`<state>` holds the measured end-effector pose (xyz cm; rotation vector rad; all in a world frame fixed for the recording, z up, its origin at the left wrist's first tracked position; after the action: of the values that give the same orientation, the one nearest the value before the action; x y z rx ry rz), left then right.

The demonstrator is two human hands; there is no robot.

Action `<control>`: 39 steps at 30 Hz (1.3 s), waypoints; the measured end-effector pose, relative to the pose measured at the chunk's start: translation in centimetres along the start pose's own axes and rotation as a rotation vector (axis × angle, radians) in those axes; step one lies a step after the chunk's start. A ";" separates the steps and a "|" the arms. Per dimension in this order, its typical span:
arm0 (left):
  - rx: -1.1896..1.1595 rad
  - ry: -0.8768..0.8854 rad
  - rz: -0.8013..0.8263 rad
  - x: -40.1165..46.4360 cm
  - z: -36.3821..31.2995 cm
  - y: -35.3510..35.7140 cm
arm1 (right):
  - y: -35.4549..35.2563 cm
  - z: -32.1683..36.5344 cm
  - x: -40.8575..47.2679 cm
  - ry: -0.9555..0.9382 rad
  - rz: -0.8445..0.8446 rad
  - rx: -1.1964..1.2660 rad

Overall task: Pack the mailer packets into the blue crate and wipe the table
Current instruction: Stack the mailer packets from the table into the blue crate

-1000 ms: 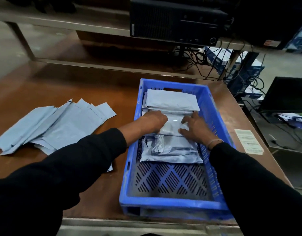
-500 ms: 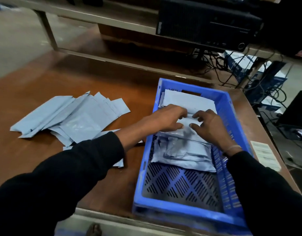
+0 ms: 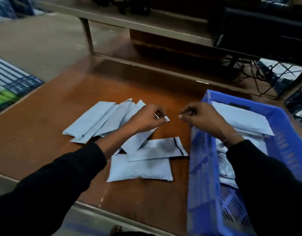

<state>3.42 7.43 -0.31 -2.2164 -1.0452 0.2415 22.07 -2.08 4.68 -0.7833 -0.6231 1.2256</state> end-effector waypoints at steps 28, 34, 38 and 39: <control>-0.154 -0.247 0.066 -1.1 13.3 -6.4 | 17.1 -0.1 8.4 0.756 0.162 0.710; -0.134 -0.253 0.074 -0.3 13.0 -6.3 | 14.3 -1.8 8.9 0.823 0.187 0.754; -0.171 -0.240 0.074 -0.2 12.2 -6.1 | 12.9 -1.8 8.6 0.718 0.232 0.834; -0.236 -0.239 0.091 -0.3 12.0 -6.1 | 12.6 -1.3 8.5 0.674 0.228 0.858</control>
<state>-5.57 15.89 -5.55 -2.4970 -1.1497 0.4531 17.78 7.83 -6.18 -0.4753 0.5415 1.1819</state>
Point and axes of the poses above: each hand's wrist, its own x-axis towards the middle knuckle, its own y-axis out of the palm, z = x × y, the point moved 2 cm from there along x, towards the middle knuckle, and after that the axes turned 3 degrees about -x, right-handed, at the moved point
